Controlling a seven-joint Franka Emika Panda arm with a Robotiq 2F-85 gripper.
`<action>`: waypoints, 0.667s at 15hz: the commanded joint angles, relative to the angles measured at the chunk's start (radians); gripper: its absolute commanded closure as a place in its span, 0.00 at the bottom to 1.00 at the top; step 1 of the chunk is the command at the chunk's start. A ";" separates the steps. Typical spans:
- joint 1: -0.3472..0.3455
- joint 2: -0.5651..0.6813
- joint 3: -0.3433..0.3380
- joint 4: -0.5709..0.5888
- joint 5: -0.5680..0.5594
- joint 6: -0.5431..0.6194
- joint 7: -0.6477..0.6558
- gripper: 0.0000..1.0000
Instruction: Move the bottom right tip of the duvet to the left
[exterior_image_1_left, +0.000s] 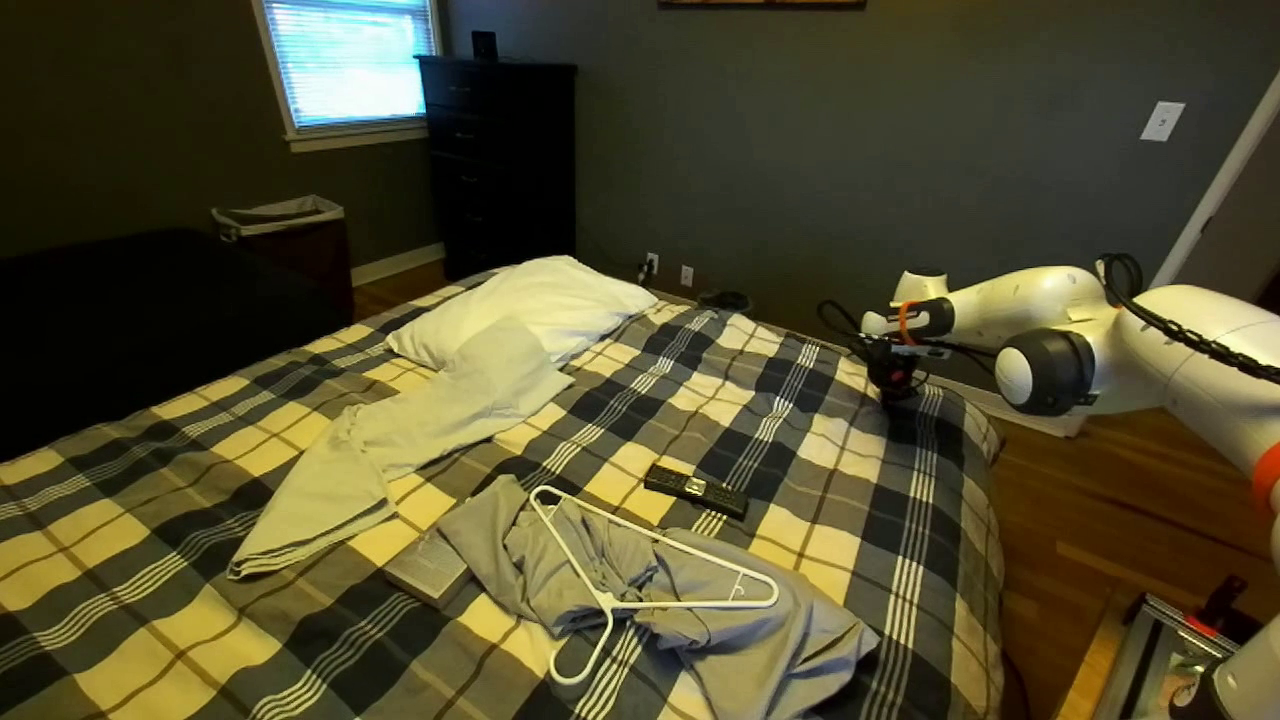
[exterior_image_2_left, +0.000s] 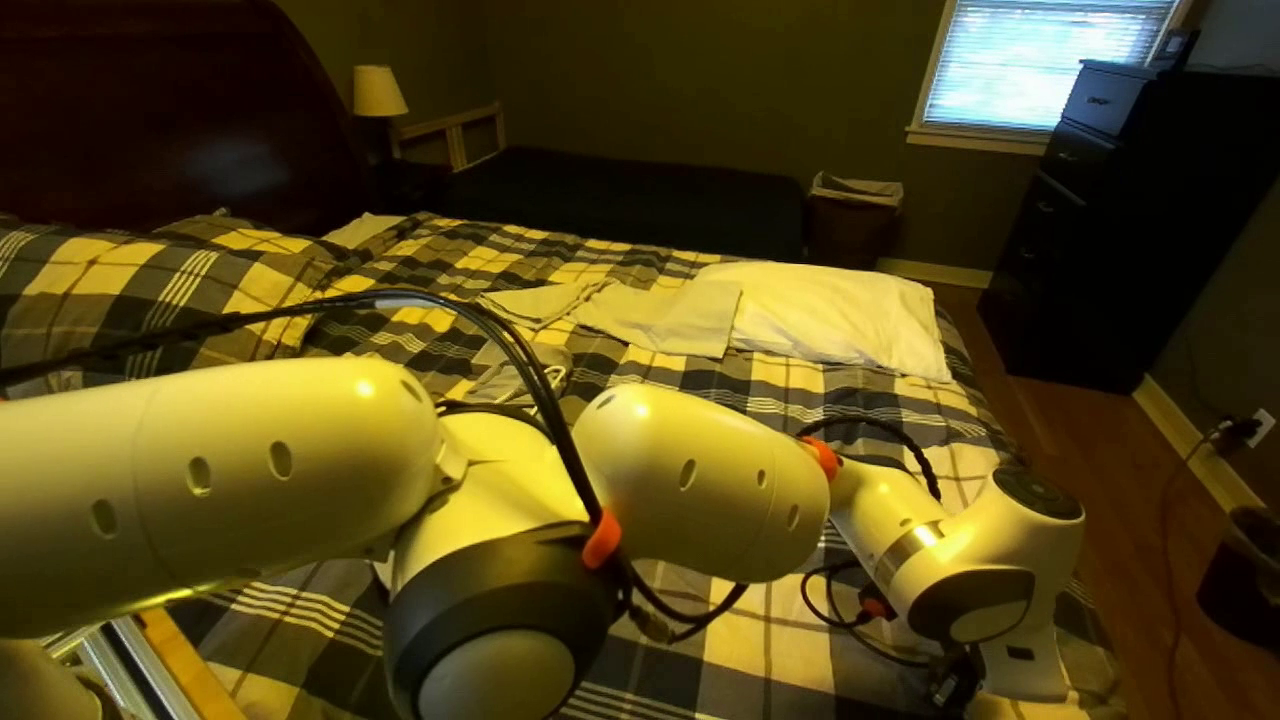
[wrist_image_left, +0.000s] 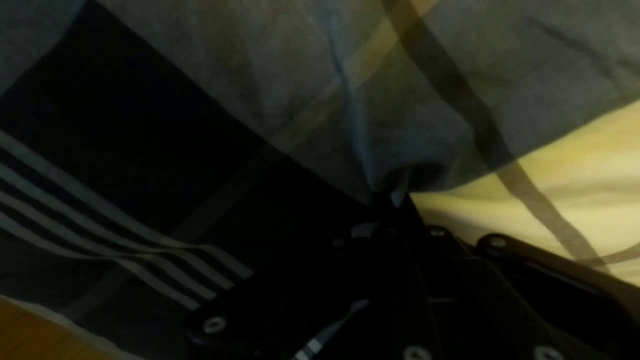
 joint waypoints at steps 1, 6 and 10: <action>0.050 -0.019 0.056 0.045 -0.002 -0.057 -0.131 0.99; 0.143 -0.125 0.053 -0.097 -0.051 -0.039 -0.299 0.99; 0.211 -0.203 0.045 -0.271 -0.094 0.025 -0.440 0.99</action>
